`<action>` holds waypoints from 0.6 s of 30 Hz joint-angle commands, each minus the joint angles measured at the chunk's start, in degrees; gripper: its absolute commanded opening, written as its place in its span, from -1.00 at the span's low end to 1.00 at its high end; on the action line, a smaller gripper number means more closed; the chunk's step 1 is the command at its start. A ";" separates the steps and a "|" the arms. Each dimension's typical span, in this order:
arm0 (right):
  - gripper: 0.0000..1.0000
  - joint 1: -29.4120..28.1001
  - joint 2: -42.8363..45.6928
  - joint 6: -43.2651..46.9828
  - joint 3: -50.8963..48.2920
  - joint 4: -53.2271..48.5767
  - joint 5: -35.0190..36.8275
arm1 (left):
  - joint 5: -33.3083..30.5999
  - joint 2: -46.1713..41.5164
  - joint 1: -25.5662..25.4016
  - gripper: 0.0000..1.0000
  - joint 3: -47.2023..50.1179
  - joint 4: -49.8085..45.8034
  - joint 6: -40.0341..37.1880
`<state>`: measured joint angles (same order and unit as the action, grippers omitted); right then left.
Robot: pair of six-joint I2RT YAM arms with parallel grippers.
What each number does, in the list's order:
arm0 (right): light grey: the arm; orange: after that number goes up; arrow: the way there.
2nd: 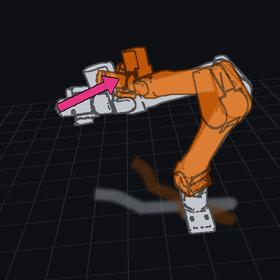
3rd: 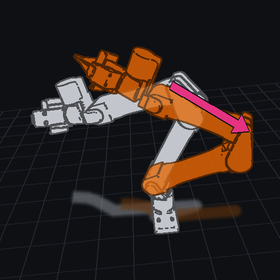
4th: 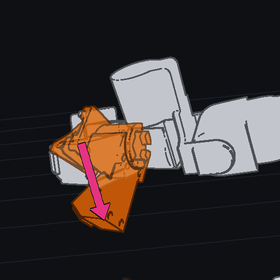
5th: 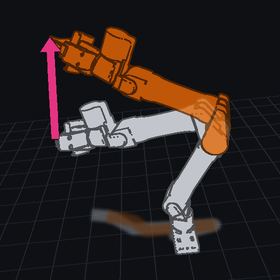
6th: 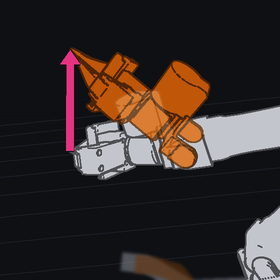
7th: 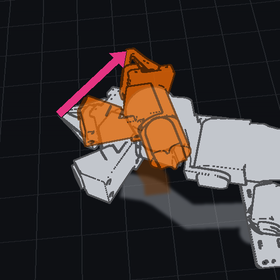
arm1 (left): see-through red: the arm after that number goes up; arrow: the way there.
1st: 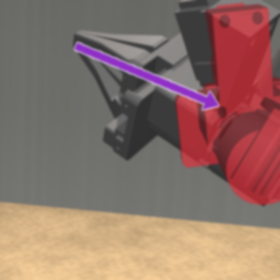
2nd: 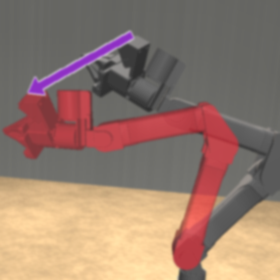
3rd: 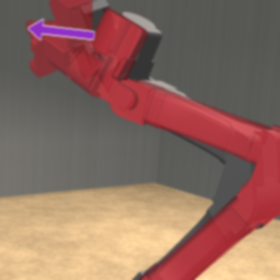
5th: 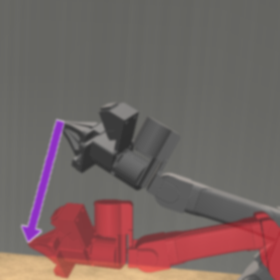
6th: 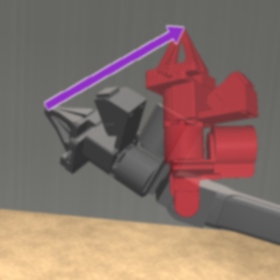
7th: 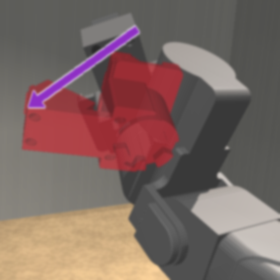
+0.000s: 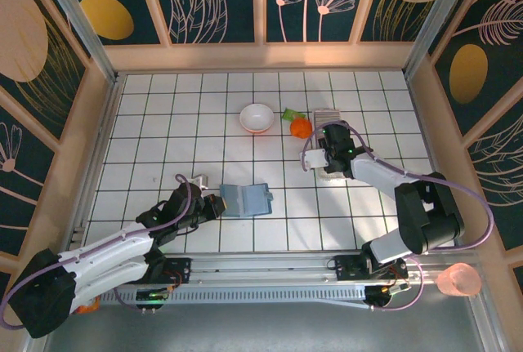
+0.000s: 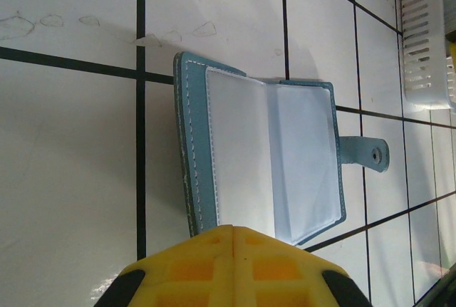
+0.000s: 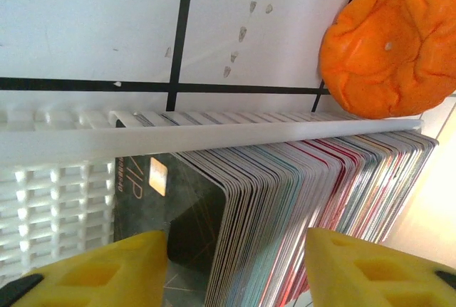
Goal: Put the credit cards into the card holder
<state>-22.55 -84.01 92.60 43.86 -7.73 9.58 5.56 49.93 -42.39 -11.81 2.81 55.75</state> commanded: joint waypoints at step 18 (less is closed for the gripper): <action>-0.48 -0.43 3.69 -0.30 1.58 -2.41 1.40 | 0.06 -2.29 -0.01 -0.91 0.92 0.09 0.90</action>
<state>-22.61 -81.67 92.49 43.86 -10.02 9.76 5.56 48.27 -42.39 -11.55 2.76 55.79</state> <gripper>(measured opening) 0.265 0.050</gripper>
